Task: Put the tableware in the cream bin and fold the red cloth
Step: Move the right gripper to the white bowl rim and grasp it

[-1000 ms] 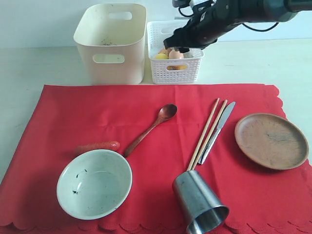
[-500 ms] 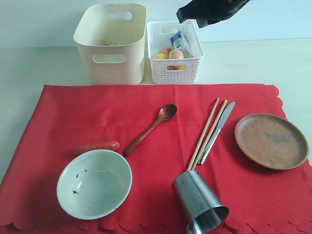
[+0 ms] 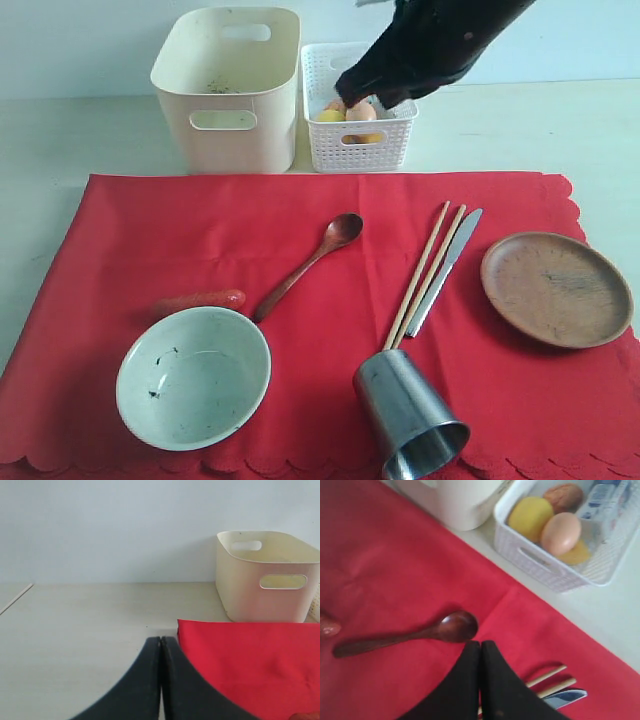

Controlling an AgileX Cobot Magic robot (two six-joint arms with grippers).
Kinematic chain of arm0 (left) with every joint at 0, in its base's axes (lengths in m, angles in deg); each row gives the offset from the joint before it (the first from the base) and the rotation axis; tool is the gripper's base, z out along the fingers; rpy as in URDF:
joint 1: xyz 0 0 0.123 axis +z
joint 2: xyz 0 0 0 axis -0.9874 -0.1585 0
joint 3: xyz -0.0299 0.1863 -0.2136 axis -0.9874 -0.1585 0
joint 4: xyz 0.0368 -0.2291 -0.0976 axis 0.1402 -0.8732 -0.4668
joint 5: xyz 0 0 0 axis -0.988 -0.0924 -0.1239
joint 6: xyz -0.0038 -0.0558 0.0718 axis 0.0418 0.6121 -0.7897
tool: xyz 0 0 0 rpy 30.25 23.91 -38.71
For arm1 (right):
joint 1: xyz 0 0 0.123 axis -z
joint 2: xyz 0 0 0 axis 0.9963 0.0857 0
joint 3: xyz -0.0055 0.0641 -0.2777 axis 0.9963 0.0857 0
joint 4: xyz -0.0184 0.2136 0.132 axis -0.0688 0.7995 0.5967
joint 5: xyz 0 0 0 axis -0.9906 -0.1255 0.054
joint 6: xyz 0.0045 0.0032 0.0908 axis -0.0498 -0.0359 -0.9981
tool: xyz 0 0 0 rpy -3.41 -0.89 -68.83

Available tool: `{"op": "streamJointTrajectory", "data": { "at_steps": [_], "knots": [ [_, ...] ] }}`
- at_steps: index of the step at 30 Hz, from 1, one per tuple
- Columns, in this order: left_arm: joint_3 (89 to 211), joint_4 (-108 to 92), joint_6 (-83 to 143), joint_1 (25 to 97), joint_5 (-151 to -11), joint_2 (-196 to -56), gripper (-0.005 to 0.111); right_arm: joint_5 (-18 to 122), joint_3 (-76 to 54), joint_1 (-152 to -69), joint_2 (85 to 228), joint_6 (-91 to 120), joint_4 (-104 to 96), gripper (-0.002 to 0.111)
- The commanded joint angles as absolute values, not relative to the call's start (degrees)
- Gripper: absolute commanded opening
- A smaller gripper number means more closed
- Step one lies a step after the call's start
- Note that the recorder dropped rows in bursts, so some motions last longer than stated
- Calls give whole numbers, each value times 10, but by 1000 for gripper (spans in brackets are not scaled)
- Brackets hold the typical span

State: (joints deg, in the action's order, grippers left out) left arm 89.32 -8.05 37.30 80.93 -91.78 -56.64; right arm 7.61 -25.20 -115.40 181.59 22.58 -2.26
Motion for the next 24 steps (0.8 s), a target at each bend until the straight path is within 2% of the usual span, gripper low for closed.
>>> {"op": "streamJointTrajectory", "data": {
  "at_steps": [1,5,7,15,18,24],
  "knots": [
    [892,-81,377,810,-915,-563,2,81,-233,-1202,1816,233,-23,0],
    [892,-81,377,810,-915,-563,2,84,-227,-1239,1838,224,-23,1],
    [892,-81,377,810,-915,-563,2,86,-227,-1256,1853,198,-23,6],
    [892,-81,377,810,-915,-563,2,94,-227,-1319,1919,172,-25,52],
    [892,-81,377,810,-915,-563,2,101,-227,-1349,1945,204,-23,64],
    [892,-81,377,810,-915,-563,2,138,-228,-1374,1987,275,43,65]
  ]
}}
